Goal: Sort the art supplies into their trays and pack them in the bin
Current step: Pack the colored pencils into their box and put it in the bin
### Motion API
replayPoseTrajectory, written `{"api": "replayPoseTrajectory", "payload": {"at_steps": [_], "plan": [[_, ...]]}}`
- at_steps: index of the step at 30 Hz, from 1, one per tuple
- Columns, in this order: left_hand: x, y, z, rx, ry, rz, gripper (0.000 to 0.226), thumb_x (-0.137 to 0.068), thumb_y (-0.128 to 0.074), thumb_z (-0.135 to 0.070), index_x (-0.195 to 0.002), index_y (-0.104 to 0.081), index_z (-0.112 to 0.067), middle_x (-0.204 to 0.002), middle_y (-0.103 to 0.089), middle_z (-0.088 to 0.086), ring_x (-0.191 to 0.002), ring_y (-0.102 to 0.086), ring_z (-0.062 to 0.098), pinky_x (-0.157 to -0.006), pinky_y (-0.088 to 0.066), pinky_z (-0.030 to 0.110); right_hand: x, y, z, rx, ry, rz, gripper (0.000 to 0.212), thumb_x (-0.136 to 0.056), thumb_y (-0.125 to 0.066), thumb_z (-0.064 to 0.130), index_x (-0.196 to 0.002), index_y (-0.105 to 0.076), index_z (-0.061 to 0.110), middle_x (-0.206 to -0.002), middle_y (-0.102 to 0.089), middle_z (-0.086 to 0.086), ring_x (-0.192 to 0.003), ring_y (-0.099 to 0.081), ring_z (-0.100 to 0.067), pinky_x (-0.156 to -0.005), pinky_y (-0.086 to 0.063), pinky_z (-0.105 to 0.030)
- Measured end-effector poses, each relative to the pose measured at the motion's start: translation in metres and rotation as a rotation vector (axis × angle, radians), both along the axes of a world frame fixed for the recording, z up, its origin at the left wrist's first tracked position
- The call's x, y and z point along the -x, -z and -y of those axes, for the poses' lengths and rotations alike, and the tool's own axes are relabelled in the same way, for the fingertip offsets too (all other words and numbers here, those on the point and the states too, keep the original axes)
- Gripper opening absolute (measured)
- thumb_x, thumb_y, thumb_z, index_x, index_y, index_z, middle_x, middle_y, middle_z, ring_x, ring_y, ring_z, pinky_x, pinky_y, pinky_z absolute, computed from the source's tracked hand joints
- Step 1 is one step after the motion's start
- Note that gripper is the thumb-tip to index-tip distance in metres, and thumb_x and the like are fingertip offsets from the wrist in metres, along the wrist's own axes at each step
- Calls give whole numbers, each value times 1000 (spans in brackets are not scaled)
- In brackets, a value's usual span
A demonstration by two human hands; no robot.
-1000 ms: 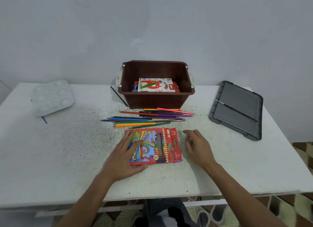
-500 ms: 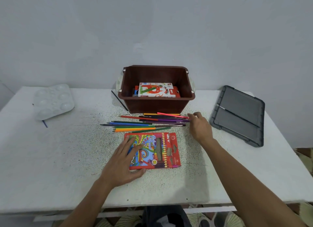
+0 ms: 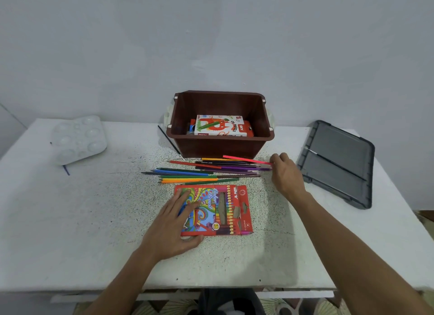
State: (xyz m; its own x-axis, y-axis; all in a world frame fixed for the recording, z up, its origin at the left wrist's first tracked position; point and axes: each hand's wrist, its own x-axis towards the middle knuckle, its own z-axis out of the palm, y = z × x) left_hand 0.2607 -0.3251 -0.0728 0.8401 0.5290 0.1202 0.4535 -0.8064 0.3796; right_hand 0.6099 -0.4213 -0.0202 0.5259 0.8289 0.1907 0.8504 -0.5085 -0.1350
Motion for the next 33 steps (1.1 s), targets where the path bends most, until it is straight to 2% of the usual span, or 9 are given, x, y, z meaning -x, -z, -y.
{"api": "replayPoseTrajectory", "payload": {"at_steps": [6, 12, 15, 17, 22, 30, 33], "plan": [[0, 1, 0, 6, -2, -13, 85, -81, -45, -82, -149, -34, -33, -165, -10, -4, -152, 4, 16, -118, -27, 50, -2, -1, 43, -100, -76, 31, 15, -93, -60, 5, -108, -57, 7, -97, -56, -15, -64, -46, -25, -48, -40, -29], [-2, 2, 1, -18, -5, -25, 86, -81, -43, -83, -150, -32, -32, -165, -11, -2, -152, 5, 15, -117, -19, 45, 5, -3, 97, -9, -131, 47, 25, -85, -71, 6, -108, -64, 14, -104, -59, -13, -69, -47, -22, -49, -33, -22], [-2, 3, 2, -17, -13, -31, 87, -81, -43, -83, -150, -31, -33, -165, -10, -3, -152, 5, 15, -116, -18, 43, 7, -1, 115, -4, -151, 62, 27, -80, -76, 4, -105, -66, 11, -99, -59, -13, -65, -46, -22, -48, -31, -22], [-1, 3, 2, -17, -15, -37, 87, -80, -41, -85, -150, -30, -34, -165, -10, -3, -152, 5, 15, -116, -17, 43, 9, 0, 124, 23, -156, 73, 30, -80, -77, 5, -106, -65, 12, -98, -57, -11, -64, -49, -25, -46, -35, -25], [-1, 2, 1, -11, -10, -31, 87, -80, -41, -84, -149, -32, -32, -165, -12, -2, -152, 5, 16, -116, -18, 44, 28, 3, 133, -7, -235, 94, 35, -71, -83, 0, -102, -68, 8, -92, -59, -14, -60, -53, -26, -46, -31, -25], [-1, 4, 1, -8, -17, -18, 86, -80, -45, -83, -148, -33, -32, -164, -12, -3, -152, 4, 15, -115, -19, 44, 70, 16, 127, -124, -394, 26, 14, -85, -74, 13, -99, -69, 14, -84, -56, -7, -61, -48, -20, -49, -32, -26], [-1, 5, 1, -9, -25, -32, 87, -80, -42, -85, -149, -32, -33, -164, -12, -4, -152, 4, 14, -114, -19, 44, 87, 23, 121, -137, -415, -12, 18, -83, -78, 16, -98, -69, 17, -79, -52, -4, -62, -44, -18, -47, -35, -26]]}}
